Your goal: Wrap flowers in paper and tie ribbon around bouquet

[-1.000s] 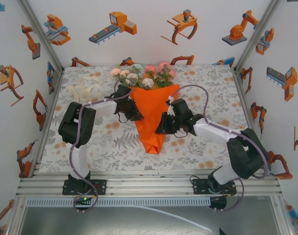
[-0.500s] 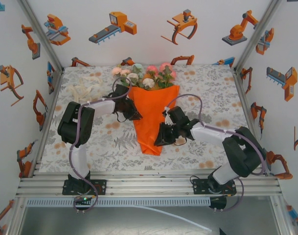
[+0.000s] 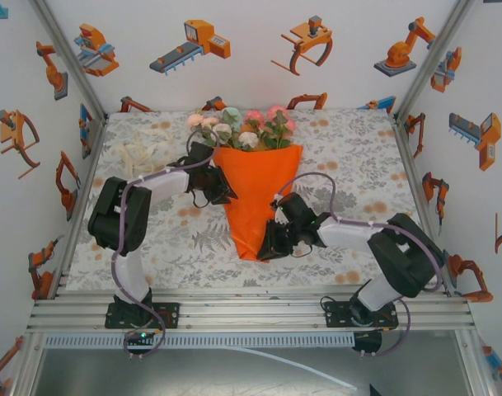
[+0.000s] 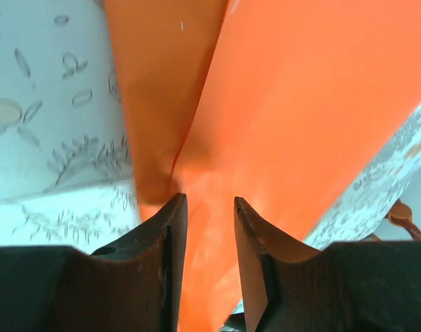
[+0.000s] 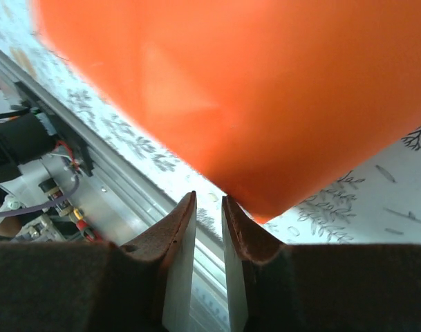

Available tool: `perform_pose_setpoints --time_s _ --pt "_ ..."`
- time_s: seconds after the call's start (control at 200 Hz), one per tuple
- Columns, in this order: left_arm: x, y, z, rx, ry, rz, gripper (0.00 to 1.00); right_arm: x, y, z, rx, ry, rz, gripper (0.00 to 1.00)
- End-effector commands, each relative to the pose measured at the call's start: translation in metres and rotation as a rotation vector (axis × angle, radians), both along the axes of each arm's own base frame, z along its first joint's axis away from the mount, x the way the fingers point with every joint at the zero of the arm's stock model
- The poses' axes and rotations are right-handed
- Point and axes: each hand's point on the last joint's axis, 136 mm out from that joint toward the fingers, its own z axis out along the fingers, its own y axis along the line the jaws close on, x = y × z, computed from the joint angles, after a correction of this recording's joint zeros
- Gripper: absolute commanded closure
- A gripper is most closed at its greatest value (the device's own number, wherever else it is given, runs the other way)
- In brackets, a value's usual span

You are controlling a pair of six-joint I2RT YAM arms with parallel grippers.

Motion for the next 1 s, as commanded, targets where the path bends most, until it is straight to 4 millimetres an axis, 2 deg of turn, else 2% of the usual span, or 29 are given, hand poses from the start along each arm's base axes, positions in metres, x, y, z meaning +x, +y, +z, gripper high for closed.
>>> perform_pose_setpoints --time_s 0.0,0.06,0.12,0.18,0.265,0.31,0.385,0.466,0.556,0.646,0.786,0.896,0.996 --pt "-0.01 0.006 0.045 0.003 -0.095 -0.044 0.62 0.037 -0.005 0.044 0.03 -0.144 -0.1 0.74" --pt "-0.017 0.005 0.06 0.012 -0.122 -0.065 0.62 0.055 -0.016 0.05 0.017 -0.174 -0.181 0.74" --pt "-0.025 0.0 0.072 0.009 -0.145 -0.089 0.62 0.069 -0.025 0.046 -0.008 -0.174 -0.242 0.75" --pt "-0.036 -0.015 0.083 -0.011 -0.164 -0.132 0.62 0.077 -0.027 0.037 -0.024 -0.143 -0.262 0.77" --pt "-0.059 -0.04 0.083 -0.014 -0.152 -0.199 0.62 0.083 -0.025 0.026 -0.036 -0.097 -0.259 0.77" --pt "-0.072 -0.051 0.075 -0.008 -0.129 -0.224 0.62 0.084 -0.024 0.022 -0.039 -0.084 -0.252 0.77" --pt "-0.088 -0.057 0.051 0.029 -0.089 -0.239 0.62 0.085 -0.023 0.019 -0.031 -0.066 -0.244 0.77" --pt "-0.098 -0.05 0.018 0.077 -0.027 -0.231 0.63 0.088 -0.027 0.015 -0.045 -0.081 -0.253 0.77" --pt "-0.105 -0.038 -0.007 0.131 0.014 -0.216 0.64 0.1 -0.034 0.008 -0.034 -0.068 -0.286 0.77" --pt "-0.112 -0.033 -0.019 0.14 0.035 -0.222 0.65 0.114 -0.04 0.002 -0.02 -0.055 -0.322 0.77" --pt "-0.119 -0.027 -0.035 0.163 0.064 -0.223 0.66 0.141 -0.072 -0.01 -0.08 -0.039 -0.445 0.78" --pt "-0.123 -0.026 -0.045 0.164 0.09 -0.224 0.67 0.171 -0.085 -0.006 -0.068 -0.063 -0.495 0.77" --pt "-0.123 -0.027 -0.045 0.149 0.082 -0.22 0.67 0.201 -0.103 -0.008 -0.09 -0.07 -0.548 0.77"
